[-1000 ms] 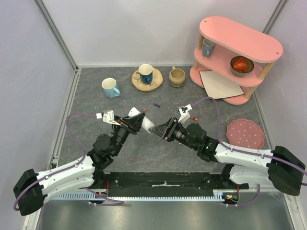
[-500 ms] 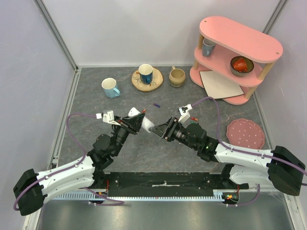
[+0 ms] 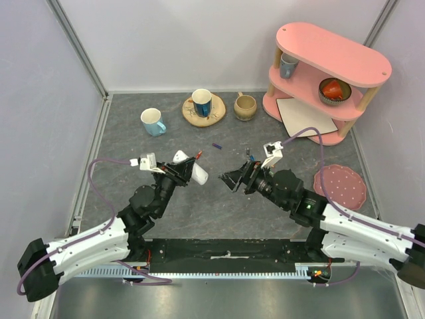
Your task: Load the batteries into the remote control
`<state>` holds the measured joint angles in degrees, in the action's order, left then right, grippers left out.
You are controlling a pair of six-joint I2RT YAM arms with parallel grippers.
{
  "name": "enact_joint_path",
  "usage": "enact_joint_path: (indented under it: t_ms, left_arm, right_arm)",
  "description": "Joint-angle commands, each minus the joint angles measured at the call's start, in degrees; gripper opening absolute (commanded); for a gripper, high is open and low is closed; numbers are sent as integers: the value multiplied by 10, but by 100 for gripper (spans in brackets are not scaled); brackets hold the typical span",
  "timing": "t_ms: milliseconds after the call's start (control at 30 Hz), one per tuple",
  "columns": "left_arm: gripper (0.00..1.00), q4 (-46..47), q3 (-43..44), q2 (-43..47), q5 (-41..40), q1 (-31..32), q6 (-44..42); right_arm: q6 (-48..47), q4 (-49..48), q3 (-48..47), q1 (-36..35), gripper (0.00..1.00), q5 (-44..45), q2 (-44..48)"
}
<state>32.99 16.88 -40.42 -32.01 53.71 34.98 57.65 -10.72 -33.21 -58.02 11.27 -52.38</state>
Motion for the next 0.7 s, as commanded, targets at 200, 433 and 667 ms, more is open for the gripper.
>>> enact_joint_path:
  t_ms: [200,433,667]
  left_arm:
    - [2,28,13,23,30,-12,13]
    - [2,86,-6,18,90,-15,-11]
    - [2,221,-26,-47,86,-16,-65]
  right_arm:
    - [-75,159,-69,4,98,95,10]
    - [-121,1,-5,6,92,49,43]
    - [-157,10,-52,5,79,-30,25]
